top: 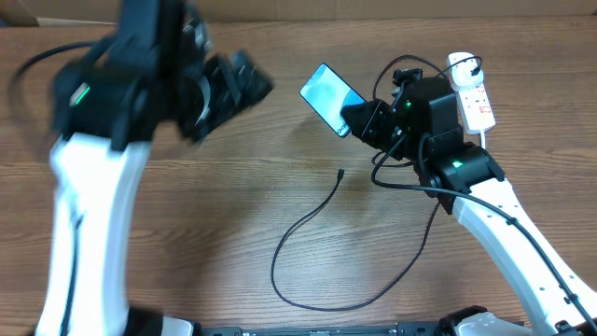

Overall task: Plug charger to phone and switch on socket
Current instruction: 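Open the left gripper and swing it around to the phone's other end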

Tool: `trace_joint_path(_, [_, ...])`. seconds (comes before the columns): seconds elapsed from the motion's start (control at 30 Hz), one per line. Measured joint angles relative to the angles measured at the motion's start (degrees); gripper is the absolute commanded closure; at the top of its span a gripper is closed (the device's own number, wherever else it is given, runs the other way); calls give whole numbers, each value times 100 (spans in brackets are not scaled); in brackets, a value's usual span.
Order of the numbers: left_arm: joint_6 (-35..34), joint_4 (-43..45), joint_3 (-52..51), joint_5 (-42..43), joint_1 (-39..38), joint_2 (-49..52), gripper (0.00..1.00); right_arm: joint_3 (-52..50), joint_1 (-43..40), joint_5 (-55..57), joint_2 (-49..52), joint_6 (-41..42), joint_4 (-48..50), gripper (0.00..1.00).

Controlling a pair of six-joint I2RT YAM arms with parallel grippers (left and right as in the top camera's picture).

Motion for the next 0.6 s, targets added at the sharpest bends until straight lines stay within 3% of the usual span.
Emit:
trace_joint_path(0.1, [144, -839, 55, -658, -90, -581, 15, 0, -81, -374, 2, 236, 278, 96])
trace_joint_path(0.23, [299, -986, -146, -968, -168, -785, 14, 0, -96, -887, 13, 619, 699, 96])
trace_joint_path(0.53, [52, 428, -1425, -1137, -455, -717, 11, 0, -96, -1838, 13, 1434, 1268, 96])
trace_joint_path(0.6, [-219, 754, -1641, -1139, -463, -706, 0, 0, -96, -1908, 13, 1609, 1283, 96])
